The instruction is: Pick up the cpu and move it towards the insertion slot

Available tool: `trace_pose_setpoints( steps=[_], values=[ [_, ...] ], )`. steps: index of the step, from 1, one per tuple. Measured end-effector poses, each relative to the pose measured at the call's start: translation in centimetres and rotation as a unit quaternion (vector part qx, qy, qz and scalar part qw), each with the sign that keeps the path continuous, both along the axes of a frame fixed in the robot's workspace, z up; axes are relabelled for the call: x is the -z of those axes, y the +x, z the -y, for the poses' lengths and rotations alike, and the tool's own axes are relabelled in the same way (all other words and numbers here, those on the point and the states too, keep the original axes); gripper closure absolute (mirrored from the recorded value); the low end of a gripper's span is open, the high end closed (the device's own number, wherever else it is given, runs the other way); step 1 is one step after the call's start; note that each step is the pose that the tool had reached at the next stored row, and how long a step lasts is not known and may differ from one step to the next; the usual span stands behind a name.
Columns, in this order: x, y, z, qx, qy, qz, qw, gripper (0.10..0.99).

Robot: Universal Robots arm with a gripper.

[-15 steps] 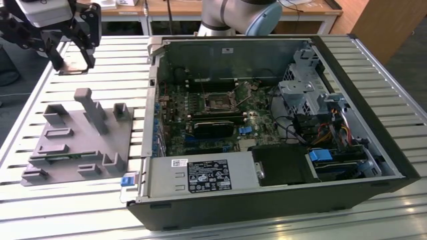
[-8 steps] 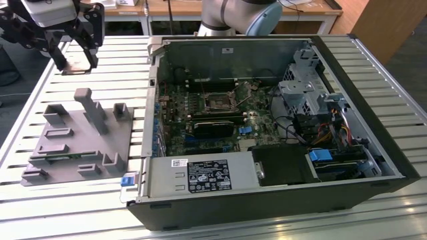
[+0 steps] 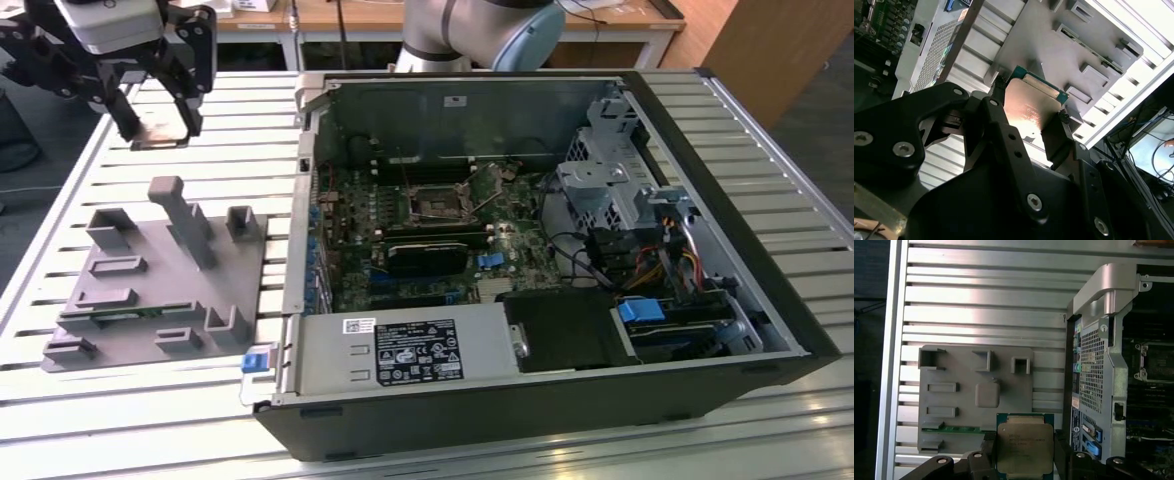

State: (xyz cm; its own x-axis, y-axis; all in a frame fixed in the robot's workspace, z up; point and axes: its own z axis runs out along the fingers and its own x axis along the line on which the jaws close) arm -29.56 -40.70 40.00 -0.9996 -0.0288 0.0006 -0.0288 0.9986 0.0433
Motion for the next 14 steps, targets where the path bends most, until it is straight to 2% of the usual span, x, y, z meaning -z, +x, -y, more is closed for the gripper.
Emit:
trace_pose_setpoints(
  steps=[14],
  values=[
    [0.00,1.15,0.00,0.000,0.0000,0.0000,1.0000,0.545]
  ],
)
